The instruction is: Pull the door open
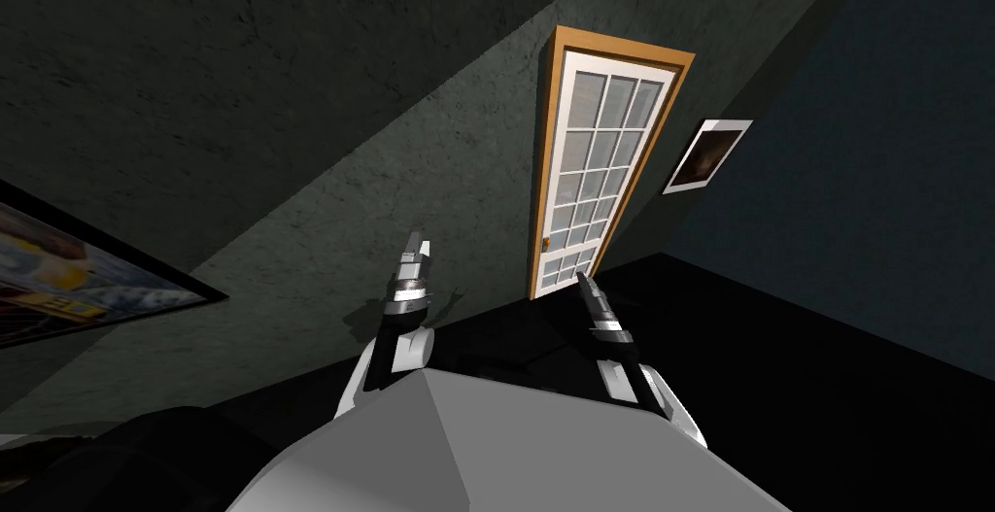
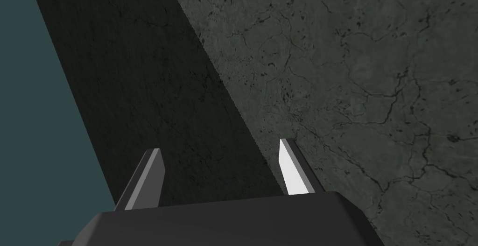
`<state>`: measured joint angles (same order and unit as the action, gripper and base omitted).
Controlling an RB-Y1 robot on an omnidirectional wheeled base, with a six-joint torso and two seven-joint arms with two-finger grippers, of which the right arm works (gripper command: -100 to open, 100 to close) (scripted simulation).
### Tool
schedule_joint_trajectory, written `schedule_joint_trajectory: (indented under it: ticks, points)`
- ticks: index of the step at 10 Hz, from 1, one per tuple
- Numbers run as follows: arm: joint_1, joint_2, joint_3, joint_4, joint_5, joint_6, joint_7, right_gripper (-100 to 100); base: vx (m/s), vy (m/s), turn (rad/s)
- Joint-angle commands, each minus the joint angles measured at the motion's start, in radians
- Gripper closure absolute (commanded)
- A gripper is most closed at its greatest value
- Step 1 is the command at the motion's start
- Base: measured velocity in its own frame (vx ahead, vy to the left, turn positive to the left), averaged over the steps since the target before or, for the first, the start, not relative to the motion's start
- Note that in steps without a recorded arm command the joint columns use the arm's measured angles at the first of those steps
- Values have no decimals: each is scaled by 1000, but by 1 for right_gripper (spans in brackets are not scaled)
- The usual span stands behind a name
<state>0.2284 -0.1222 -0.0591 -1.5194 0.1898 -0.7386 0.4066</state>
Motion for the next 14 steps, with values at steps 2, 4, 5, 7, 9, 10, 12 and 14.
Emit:
schedule_joint_trajectory:
  ticks: [2, 4, 5, 7, 9, 10, 12, 14]
  points:
    - [-22, -11, -2, 55, 13, -11, 47, -100, 94, -31, 29]
    - [-36, -17, -3, 101, 23, -24, 83, -100, 93, -45, 36]
    - [-44, -20, -3, 124, 28, -30, 101, -100, 94, -29, 34]
    - [-58, -25, -4, 170, 39, -43, 137, -100, 107, -43, 32]
    - [-73, -30, -5, 216, 49, -56, 173, -100, 93, -44, 39]
    - [-81, -33, -5, 239, 54, -62, 191, -100, 92, -32, 31]
    - [-95, -37, -6, 283, 64, -75, 226, -100, 93, -29, 31]
    - [-109, -42, -6, 328, 74, -87, 261, -100, 103, -31, 36]
